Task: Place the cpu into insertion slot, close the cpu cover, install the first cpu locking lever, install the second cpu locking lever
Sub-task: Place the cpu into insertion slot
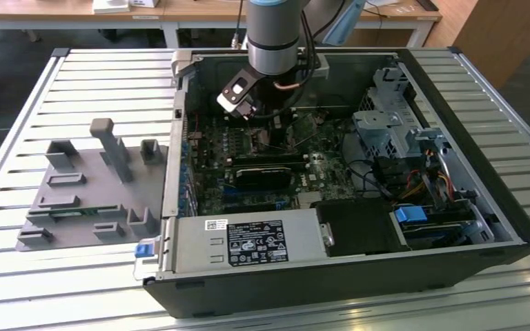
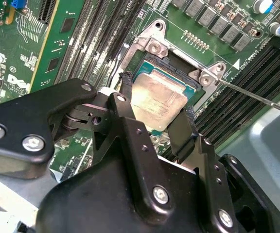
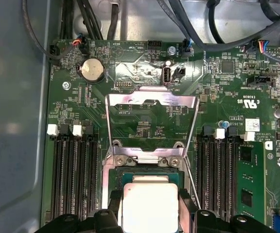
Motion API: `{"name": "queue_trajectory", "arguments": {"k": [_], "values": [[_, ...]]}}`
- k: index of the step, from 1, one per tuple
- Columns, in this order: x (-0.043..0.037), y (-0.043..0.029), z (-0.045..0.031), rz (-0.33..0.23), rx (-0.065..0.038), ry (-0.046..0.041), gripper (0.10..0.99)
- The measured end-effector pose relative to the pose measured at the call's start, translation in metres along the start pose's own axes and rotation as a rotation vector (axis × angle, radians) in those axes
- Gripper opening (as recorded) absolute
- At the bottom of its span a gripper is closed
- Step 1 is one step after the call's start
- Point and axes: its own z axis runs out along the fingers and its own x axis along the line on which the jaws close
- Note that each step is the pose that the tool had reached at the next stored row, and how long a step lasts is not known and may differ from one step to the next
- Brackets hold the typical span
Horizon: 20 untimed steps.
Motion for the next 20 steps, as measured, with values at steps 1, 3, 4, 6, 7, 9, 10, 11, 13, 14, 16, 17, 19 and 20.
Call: {"name": "queue_trajectory", "arguments": {"k": [1,3,4,6,7,9,10,11,13,14,16,17,19,20], "values": [[0.0001,0.0,0.0004,0.0,0.0,0.0,0.541],[0.0008,-0.0001,0.0012,0.0,0.0,-0.0004,0.541],[0.0013,-0.0002,0.0015,0.001,0.0,-0.0005,0.541],[0.0019,-0.0001,0.0024,0.006,0.0,-0.0005,0.541],[0.002,-0.0002,0.0028,0.008,0.0,-0.0007,0.541],[0.0021,-0.0003,0.0036,0.012,0.0,-0.001,0.541],[0.0021,-0.0004,0.0039,0.012,0.0,-0.0011,0.541],[0.0021,-0.0005,0.0043,0.012,0.0,-0.0012,0.541],[0.0021,-0.0008,0.0051,0.011,0.0,-0.001,0.541],[0.0021,-0.0009,0.0056,0.011,0.0,-0.001,0.541],[0.0025,-0.0013,0.0063,0.01,0.0,-0.001,0.541],[0.0028,-0.0015,0.0066,0.009,0.0,-0.001,0.541],[0.0034,-0.0018,0.0074,0.009,0.0,-0.0008,0.541],[0.0034,-0.0018,0.0075,0.008,0.0,-0.0009,0.541]]}}
